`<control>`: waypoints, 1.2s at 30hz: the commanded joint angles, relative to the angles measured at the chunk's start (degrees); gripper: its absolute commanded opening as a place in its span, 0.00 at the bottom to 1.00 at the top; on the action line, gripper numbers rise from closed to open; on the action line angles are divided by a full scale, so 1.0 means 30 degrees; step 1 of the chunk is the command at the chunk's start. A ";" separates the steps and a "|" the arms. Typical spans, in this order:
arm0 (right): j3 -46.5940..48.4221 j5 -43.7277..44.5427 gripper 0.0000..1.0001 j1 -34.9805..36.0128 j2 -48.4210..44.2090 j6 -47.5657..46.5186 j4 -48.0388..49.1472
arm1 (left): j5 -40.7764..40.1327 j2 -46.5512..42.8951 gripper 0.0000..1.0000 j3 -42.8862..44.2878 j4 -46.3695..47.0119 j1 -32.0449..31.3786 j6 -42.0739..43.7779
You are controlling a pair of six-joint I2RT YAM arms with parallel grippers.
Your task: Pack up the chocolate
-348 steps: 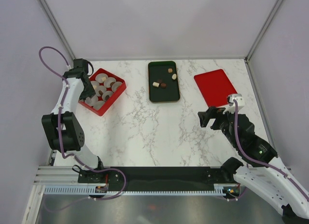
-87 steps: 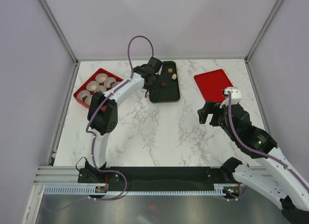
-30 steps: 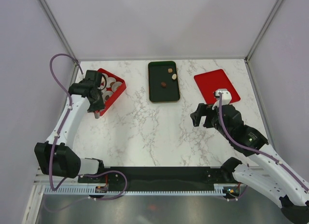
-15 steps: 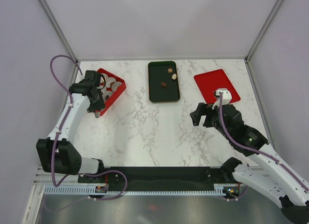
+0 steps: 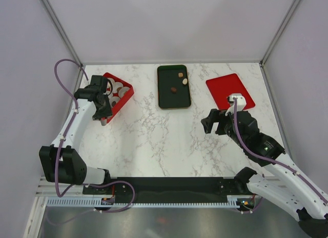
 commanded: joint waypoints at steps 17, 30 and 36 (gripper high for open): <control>0.0966 -0.0008 0.96 0.0013 -0.0276 0.0278 -0.0124 | 0.0220 -0.0954 0.49 0.3145 -0.0410 0.0053 0.0436; 0.2431 0.1396 0.95 0.0013 -0.0510 0.1447 -0.1970 | 0.5088 -0.3268 0.48 0.1512 0.1290 -0.3548 0.1052; 0.2460 0.1867 0.95 0.0013 -0.0832 0.2064 -0.2937 | 0.6143 -0.3621 0.48 -0.0689 0.3955 -0.4926 -0.0354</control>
